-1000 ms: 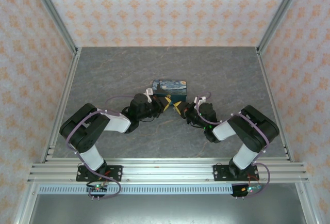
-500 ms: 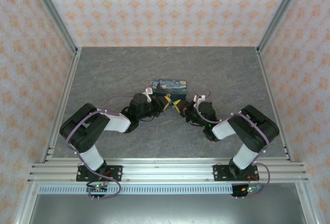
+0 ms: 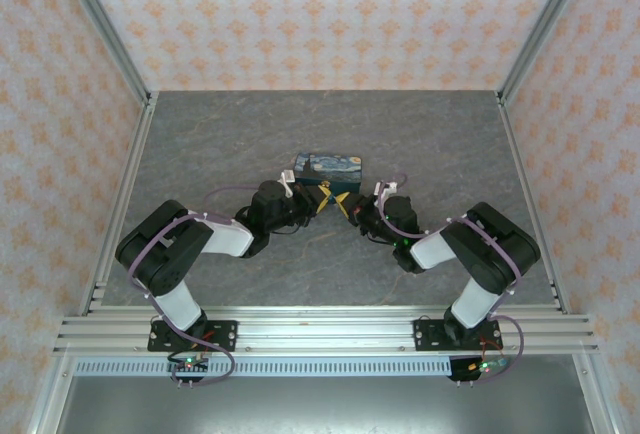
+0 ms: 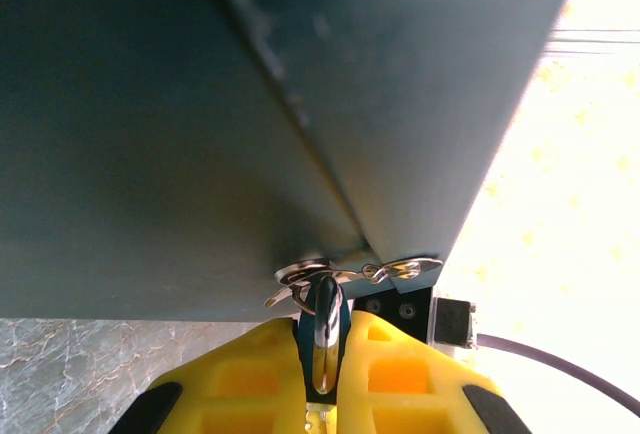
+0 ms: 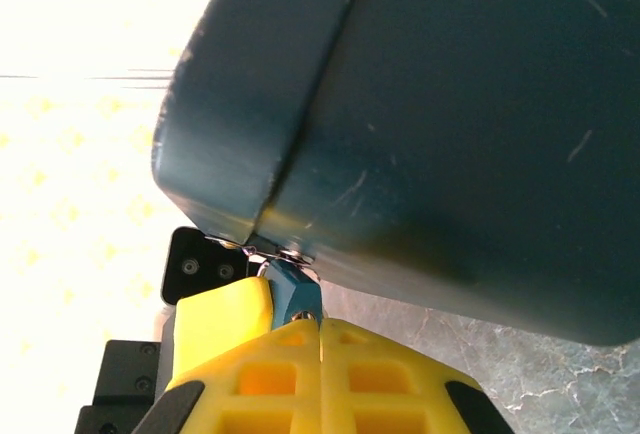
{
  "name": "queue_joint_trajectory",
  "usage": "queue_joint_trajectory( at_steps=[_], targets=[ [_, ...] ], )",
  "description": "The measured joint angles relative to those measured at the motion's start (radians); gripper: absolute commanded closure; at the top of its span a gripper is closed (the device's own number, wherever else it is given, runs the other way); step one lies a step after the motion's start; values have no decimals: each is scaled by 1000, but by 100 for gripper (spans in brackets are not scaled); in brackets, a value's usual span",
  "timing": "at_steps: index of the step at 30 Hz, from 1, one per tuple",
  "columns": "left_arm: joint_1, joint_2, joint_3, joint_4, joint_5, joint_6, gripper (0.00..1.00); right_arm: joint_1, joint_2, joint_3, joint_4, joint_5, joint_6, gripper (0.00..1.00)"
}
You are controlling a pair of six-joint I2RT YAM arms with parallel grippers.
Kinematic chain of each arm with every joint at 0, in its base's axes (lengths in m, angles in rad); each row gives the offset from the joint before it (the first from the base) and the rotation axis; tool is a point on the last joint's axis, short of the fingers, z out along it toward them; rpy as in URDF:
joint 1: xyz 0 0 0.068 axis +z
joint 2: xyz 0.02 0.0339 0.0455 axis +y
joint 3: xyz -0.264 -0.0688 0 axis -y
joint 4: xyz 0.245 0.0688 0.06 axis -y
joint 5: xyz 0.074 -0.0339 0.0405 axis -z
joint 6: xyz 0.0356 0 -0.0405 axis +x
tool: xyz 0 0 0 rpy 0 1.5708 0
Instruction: Unlock a padlock with a key
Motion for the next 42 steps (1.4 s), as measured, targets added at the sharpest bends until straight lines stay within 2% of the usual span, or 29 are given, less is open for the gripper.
queue_joint_trajectory(
  at_steps=[7, 13, 18, 28, 42],
  targets=[
    [0, 0, 2, -6, -9, -13, 100, 0, -23, 23, -72, 0, -145, 100],
    [-1, 0, 8, -15, -23, -24, 100, -2, -24, 40, -95, 0, -211, 100],
    [-2, 0, 13, -18, -39, -25, 100, -7, 2, 51, -68, -9, -189, 100],
    [-2, 0, 19, -32, -111, -26, 100, -17, 124, 105, 51, -39, -26, 100],
    [-13, 0, 27, -36, -109, -60, 100, -99, 97, 118, -22, -190, -111, 100]
  ],
)
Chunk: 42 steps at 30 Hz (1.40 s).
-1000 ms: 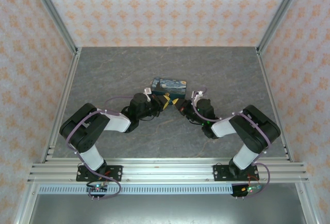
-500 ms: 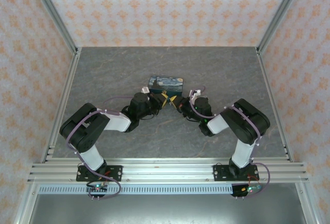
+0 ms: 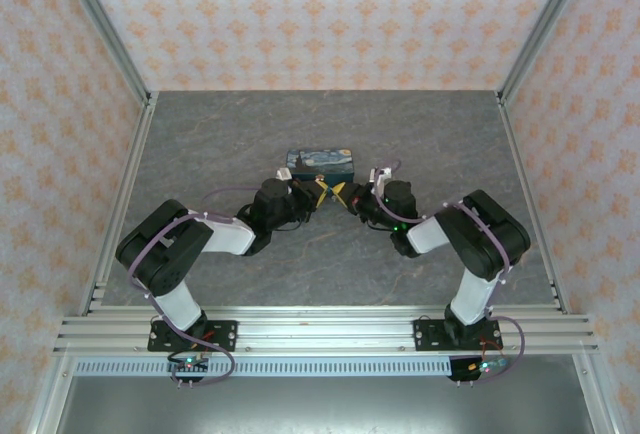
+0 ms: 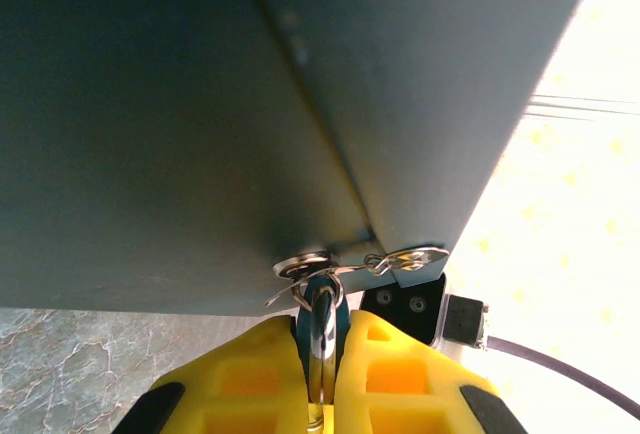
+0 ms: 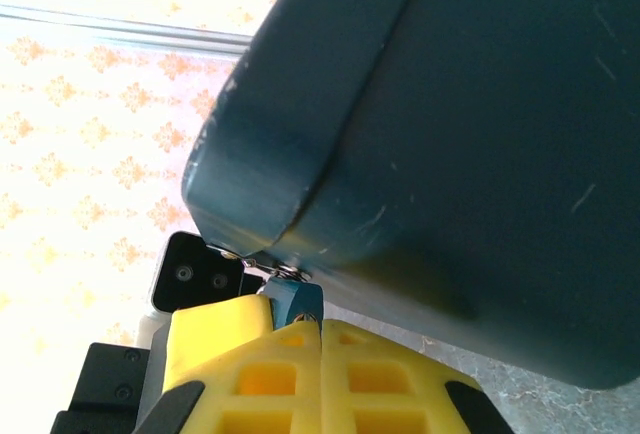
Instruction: Unlock a padlock with a key
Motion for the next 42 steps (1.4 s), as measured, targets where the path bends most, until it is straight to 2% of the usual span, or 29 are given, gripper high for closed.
queue_joint_trajectory(
  at_steps=[23, 30, 42],
  targets=[
    [-7, -1, 0, -9, -2, -15, 100, -56, 28, 27, -14, -133, -70, 100],
    [-7, -11, -1, -8, -8, -11, 100, -76, 47, 51, -6, -191, -37, 100],
    [-7, -23, -23, 7, 9, 17, 100, -78, 35, 35, -10, -210, -3, 100]
  ],
)
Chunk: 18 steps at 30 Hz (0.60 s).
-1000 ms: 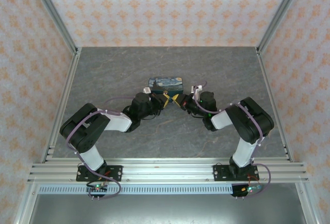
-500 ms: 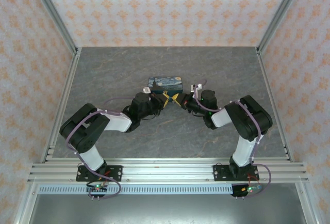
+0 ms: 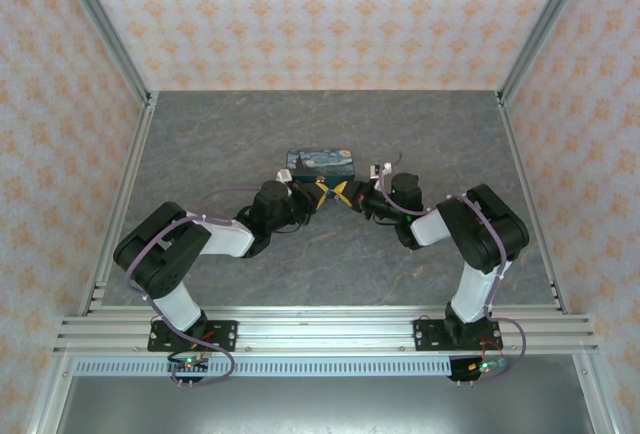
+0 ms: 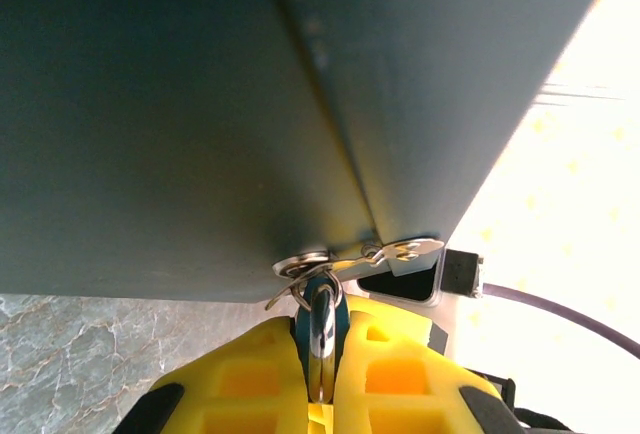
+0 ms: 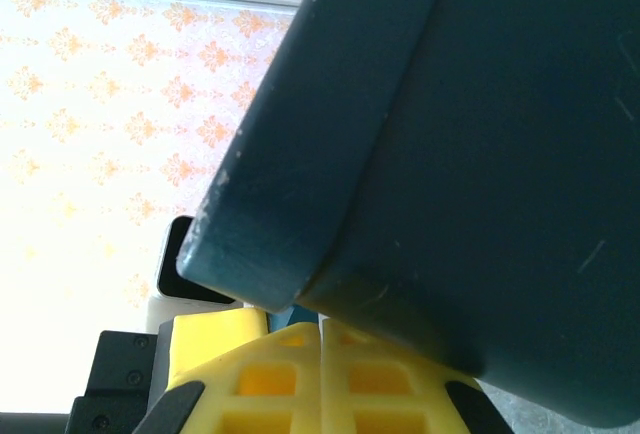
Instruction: Unlock a padlock with a key
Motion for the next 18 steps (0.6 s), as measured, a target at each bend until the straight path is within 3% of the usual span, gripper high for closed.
queue_joint_trajectory(
  at_steps=[18],
  targets=[
    [-10, -28, -25, 32, 21, -9, 100, 2, -26, -51, 63, 3, 23, 100]
  ],
)
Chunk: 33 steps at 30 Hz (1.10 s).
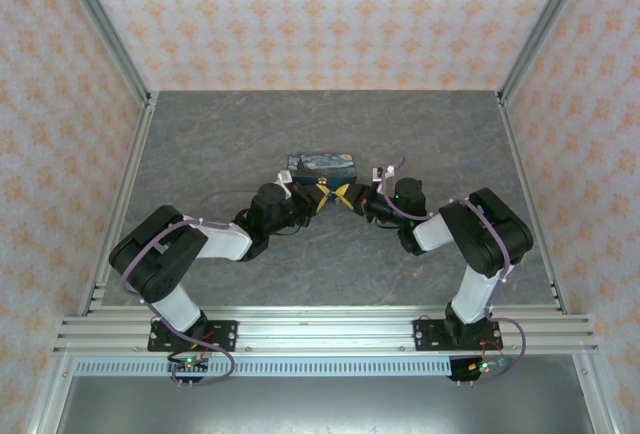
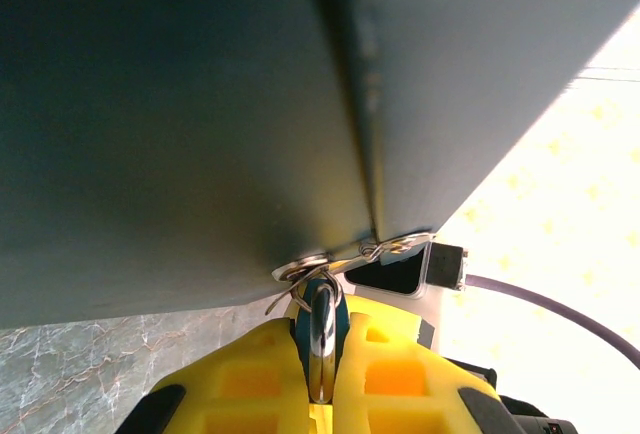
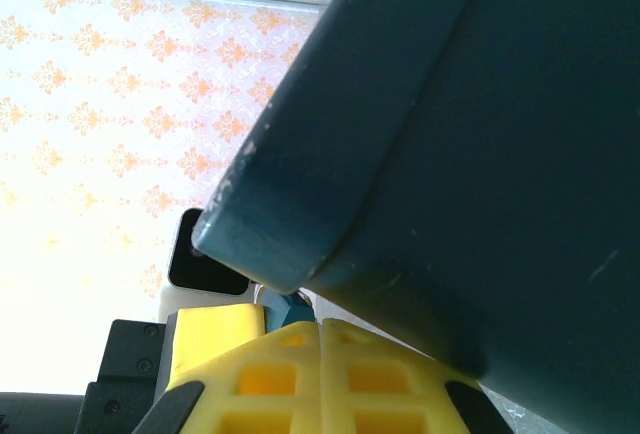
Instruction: Unlock a padlock with a key
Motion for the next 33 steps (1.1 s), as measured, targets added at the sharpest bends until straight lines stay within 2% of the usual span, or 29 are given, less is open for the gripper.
queue_joint_trajectory(
  at_steps=[21, 33],
  targets=[
    [0, -50, -1, -20, -30, 0, 100, 10, 30, 18, 87, -4, 91, 100],
    [0, -50, -1, -17, -60, 0, 100, -3, 48, 68, 45, -35, 93, 100]
  ],
)
